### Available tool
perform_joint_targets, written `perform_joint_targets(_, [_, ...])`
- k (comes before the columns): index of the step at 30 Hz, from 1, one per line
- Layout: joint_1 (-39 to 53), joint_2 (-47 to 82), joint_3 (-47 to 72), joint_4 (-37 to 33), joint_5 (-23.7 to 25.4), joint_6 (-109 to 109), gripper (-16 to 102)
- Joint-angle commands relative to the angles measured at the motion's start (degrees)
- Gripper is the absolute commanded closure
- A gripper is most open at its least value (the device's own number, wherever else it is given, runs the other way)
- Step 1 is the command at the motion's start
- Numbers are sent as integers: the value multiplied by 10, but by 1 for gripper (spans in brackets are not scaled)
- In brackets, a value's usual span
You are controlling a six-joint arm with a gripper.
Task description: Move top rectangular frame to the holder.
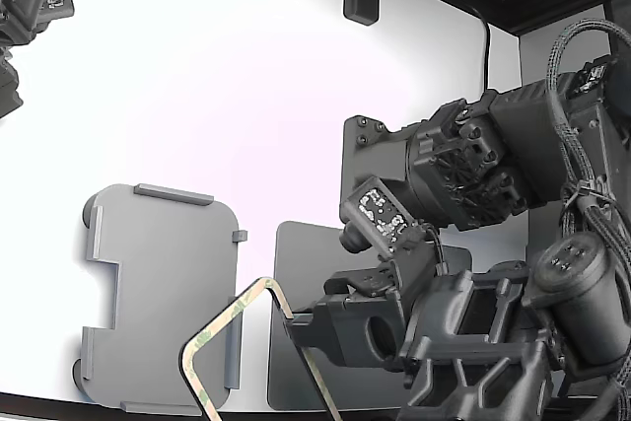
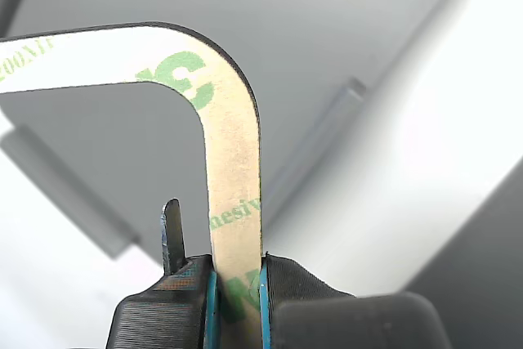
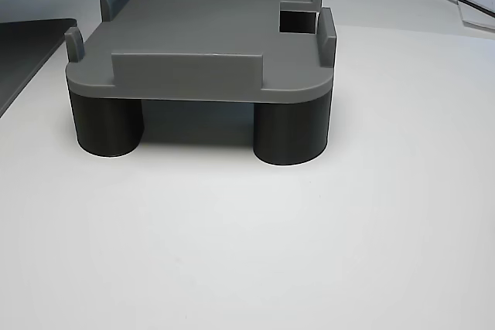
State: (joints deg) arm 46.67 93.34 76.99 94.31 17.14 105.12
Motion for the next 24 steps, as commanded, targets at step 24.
perform_joint_targets(24, [-120, -121, -49, 5, -36, 244, 96])
